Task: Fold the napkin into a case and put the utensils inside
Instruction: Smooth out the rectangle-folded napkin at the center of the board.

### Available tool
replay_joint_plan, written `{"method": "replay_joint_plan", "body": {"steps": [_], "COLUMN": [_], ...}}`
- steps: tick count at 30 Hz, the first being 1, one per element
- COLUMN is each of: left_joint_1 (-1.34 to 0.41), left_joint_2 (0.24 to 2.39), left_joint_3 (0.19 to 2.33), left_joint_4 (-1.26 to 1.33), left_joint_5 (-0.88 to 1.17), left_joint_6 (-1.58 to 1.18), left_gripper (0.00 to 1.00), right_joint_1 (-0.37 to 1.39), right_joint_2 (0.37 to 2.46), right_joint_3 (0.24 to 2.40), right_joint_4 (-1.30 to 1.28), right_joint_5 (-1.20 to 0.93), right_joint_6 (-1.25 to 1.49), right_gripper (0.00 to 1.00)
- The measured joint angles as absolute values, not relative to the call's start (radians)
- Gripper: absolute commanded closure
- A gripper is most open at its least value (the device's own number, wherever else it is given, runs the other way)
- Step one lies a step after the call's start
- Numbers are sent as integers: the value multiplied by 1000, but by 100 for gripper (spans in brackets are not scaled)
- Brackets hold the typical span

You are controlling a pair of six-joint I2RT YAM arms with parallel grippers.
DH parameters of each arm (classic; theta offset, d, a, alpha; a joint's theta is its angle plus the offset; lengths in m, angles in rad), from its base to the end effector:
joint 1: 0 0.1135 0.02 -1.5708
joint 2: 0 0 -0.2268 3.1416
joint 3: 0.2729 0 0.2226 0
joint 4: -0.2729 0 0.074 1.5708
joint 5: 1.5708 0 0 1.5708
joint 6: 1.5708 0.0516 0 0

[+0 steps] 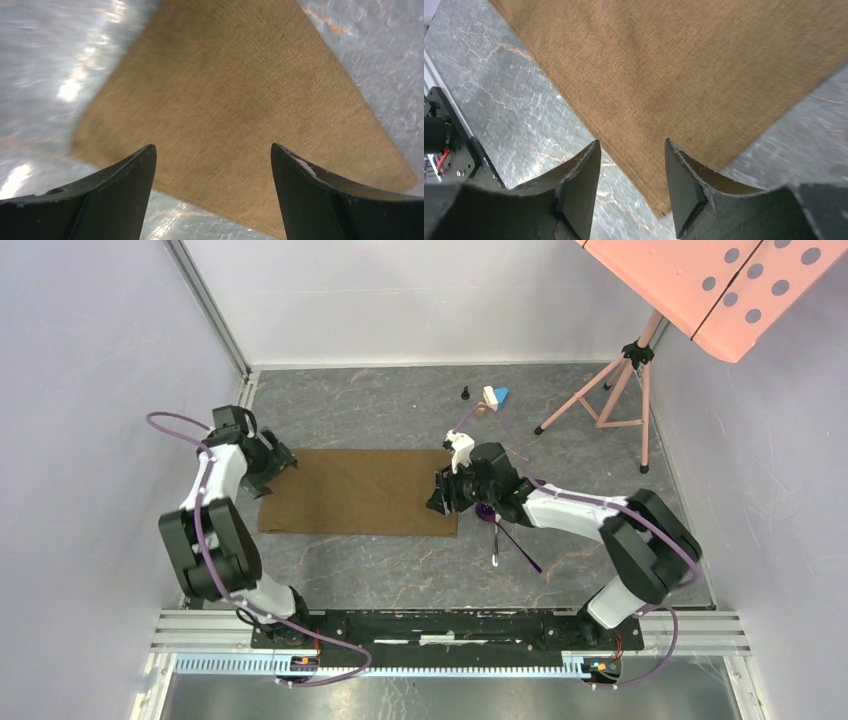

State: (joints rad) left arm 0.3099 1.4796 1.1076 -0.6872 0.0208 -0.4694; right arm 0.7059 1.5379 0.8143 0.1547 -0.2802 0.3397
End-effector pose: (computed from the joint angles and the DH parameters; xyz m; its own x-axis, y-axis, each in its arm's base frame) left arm 0.2692 0.0851 0.2078 -0.6071 -0.6693 -0.4284 -0.6389 0.7317 -0.2376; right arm 0.2320 0.2165 0.1766 -0.6534 -0.1362 -0.7447 -0.6184 0.6635 0.4212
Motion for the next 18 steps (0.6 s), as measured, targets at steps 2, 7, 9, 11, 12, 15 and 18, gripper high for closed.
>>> {"method": "replay_joint_plan", "body": {"steps": [2, 7, 9, 11, 12, 15, 18], "left_joint_1": [305, 300, 300, 300, 300, 300, 300], "left_joint_2": [1576, 1730, 1740, 1731, 1721, 1674, 1618], "left_joint_3": [1109, 1117, 1117, 1116, 1113, 1097, 1079], "left_joint_4": [-650, -619, -616, -602, -590, -575, -560], "left_joint_5": [107, 224, 248, 273, 285, 303, 316], "left_joint_6": [-470, -470, -470, -470, -470, -471, -489], "left_gripper": [10, 10, 9, 9, 8, 5, 3], "right_joint_1": [713, 728, 728, 725, 719, 707, 698], "right_joint_2": [1607, 1729, 1734, 1734, 1733, 1718, 1703], "right_joint_3": [825, 820, 804, 788, 785, 793, 829], "right_joint_4": [204, 242, 248, 247, 245, 209, 134], "right_joint_5": [-306, -301, -264, -216, -200, -137, -103], "right_joint_6": [367, 403, 399, 388, 382, 345, 314], "right_gripper": [53, 59, 59, 59, 59, 53, 41]}}
